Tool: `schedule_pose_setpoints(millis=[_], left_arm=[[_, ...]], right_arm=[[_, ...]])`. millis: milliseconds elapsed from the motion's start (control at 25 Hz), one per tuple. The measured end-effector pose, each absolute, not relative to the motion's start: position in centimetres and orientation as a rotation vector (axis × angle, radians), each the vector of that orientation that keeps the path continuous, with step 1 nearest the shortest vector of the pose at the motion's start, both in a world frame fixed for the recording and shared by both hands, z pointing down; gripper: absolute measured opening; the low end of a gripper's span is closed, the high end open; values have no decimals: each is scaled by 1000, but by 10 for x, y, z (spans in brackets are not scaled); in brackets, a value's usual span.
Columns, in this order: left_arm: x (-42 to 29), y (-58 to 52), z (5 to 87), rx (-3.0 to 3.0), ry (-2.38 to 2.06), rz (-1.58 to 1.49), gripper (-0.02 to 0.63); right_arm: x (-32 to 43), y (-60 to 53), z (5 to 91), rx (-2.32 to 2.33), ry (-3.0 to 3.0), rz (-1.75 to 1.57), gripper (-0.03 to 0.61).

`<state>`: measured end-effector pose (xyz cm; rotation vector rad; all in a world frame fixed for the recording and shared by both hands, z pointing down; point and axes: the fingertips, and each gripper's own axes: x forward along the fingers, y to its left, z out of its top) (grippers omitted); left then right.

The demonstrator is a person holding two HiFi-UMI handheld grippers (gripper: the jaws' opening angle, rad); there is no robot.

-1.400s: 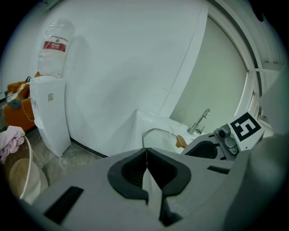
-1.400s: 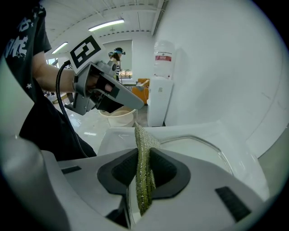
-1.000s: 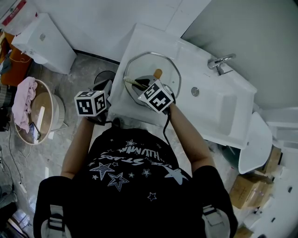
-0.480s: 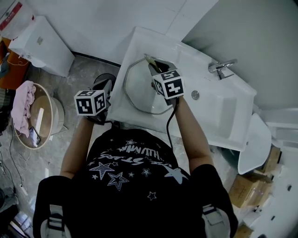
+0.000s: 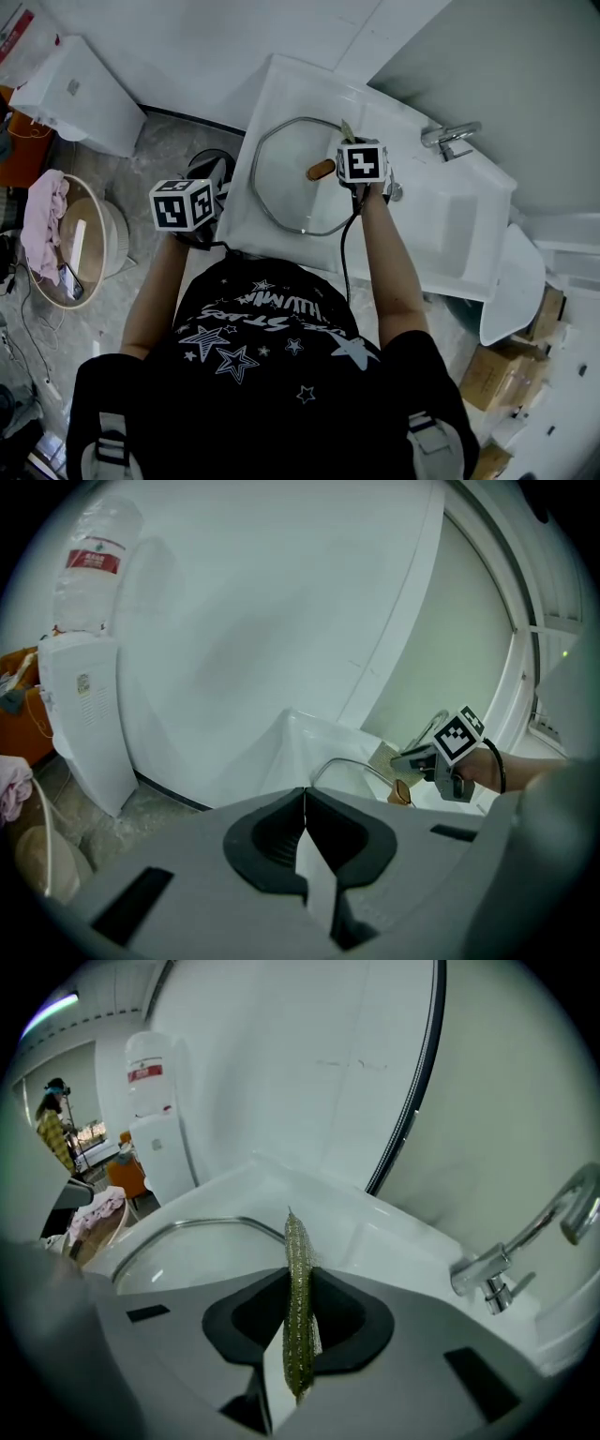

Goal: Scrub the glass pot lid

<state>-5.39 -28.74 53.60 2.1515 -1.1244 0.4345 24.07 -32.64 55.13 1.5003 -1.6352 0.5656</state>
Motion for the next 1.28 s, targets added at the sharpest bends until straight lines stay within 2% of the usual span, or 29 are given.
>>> schedule_pose_setpoints(millis=[360, 1280], left_arm=[[-60, -291, 542, 2159, -1083, 445, 9], [-98, -288, 542, 2194, -1015, 455, 11]], right_arm=[[226, -328, 562, 1529, -1592, 628, 71], [114, -342, 550, 1462, -1729, 567, 74]])
